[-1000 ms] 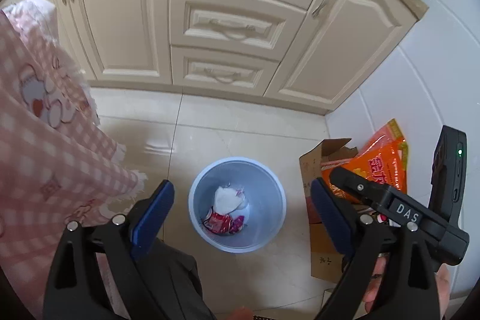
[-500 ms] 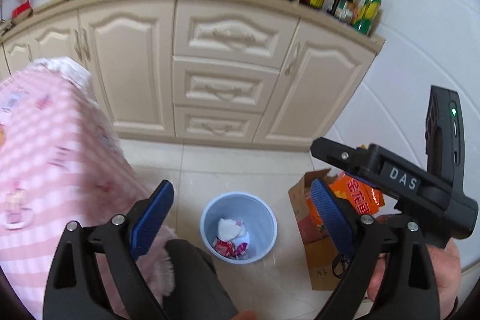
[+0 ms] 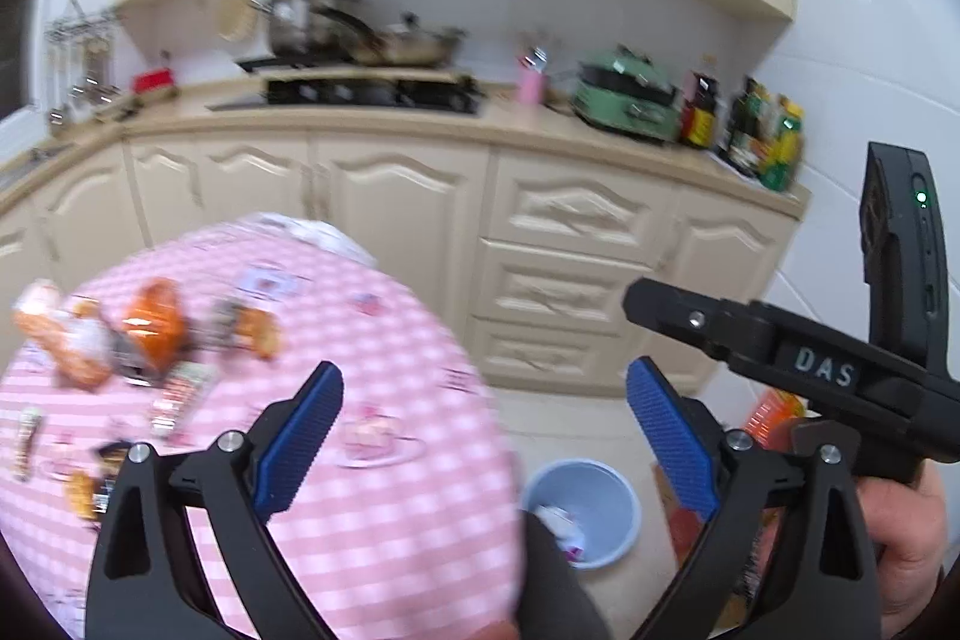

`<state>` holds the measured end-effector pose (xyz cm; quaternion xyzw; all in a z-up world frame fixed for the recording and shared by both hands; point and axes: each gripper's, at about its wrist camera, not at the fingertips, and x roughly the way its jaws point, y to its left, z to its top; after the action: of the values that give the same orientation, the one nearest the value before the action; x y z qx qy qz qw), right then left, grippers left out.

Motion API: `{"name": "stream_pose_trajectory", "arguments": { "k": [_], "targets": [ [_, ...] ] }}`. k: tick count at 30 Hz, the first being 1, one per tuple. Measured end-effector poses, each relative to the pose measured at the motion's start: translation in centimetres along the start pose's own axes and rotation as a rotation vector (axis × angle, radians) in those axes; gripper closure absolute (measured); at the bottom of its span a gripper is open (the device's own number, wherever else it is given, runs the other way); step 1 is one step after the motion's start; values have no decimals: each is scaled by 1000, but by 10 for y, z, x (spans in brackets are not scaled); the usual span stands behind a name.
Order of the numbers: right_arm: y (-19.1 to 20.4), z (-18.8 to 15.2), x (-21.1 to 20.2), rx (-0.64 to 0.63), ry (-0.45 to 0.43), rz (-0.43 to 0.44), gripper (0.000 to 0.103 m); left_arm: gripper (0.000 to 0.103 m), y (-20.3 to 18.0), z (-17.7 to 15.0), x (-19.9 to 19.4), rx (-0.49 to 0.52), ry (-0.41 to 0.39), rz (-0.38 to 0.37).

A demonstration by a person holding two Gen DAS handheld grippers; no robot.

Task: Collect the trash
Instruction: 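Return both tools to the table above the remaining wrappers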

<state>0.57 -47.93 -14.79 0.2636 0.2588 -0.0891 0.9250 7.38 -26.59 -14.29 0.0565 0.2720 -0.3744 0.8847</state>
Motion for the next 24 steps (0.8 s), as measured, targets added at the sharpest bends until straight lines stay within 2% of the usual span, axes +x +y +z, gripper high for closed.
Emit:
{"name": "stream_pose_trajectory", "arguments": {
  "k": [5,14,22,24],
  "targets": [
    [50,-4,3,-74,1,50,6,9,39,0,-31,-15,-45,87],
    [127,-19,18,-194,30,115,6,9,114,-23,-76,-47,-83,246],
    [179,-57,59,-294,132,154,6,9,191,-58,-81,-123,-31,392],
    [187,-66,70,-305,158,156,6,9,211,-68,-72,-132,12,429]
  ]
}}
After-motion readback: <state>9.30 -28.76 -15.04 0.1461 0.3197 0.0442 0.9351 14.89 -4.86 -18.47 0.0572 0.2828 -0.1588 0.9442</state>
